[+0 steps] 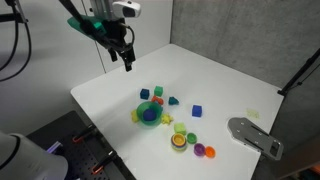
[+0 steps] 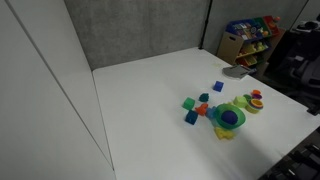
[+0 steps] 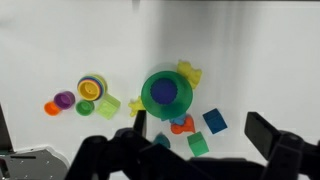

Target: Put the purple bowl in the yellow bowl

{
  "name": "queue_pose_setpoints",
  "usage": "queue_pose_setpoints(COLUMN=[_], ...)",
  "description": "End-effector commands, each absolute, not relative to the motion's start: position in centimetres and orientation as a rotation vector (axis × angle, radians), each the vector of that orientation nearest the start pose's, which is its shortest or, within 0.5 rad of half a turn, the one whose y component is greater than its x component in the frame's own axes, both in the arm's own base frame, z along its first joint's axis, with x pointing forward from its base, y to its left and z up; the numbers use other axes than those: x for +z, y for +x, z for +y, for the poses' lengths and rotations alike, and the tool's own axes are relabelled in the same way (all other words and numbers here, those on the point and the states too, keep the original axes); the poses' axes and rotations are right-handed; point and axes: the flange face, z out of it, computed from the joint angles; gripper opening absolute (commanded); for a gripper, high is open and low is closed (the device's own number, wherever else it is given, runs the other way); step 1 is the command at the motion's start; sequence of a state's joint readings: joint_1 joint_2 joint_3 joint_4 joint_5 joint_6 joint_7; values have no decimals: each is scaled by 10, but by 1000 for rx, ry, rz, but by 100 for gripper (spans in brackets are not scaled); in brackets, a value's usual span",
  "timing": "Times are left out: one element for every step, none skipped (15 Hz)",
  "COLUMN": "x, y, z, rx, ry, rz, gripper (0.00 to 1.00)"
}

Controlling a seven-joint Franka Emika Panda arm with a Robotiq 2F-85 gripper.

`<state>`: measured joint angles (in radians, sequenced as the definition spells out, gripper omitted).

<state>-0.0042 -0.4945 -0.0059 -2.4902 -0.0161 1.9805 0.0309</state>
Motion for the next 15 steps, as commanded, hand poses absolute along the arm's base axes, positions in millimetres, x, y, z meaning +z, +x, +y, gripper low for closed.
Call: queue_pose_setpoints(x=[450,445,440,434,429,423,417,411,403,395,387,377,368,356,343], y=[429,437,446,456,464,473,481,489,496,503,509,514,519,523,526], z=[-23,-29,-35,-42,-50,-59,-68,-80,-94,-107,-122,-138,-152,-169,-185], rx=[1,-4,-7,-9,-10,-16,-14,-14,-7,0,7,17,19,30,46], ry=[-3147,-3145,-3146,-3146,-3147,-3147,-3144,-3141,-3139,-3135,-3129,-3126,-3125,-3117,-3107], rz=[90,106,124,143,164,192,218,252,291,330,370,418,464,519,568], gripper=[100,100,100,100,100,100,100,100,100,100,100,100,100,100,100])
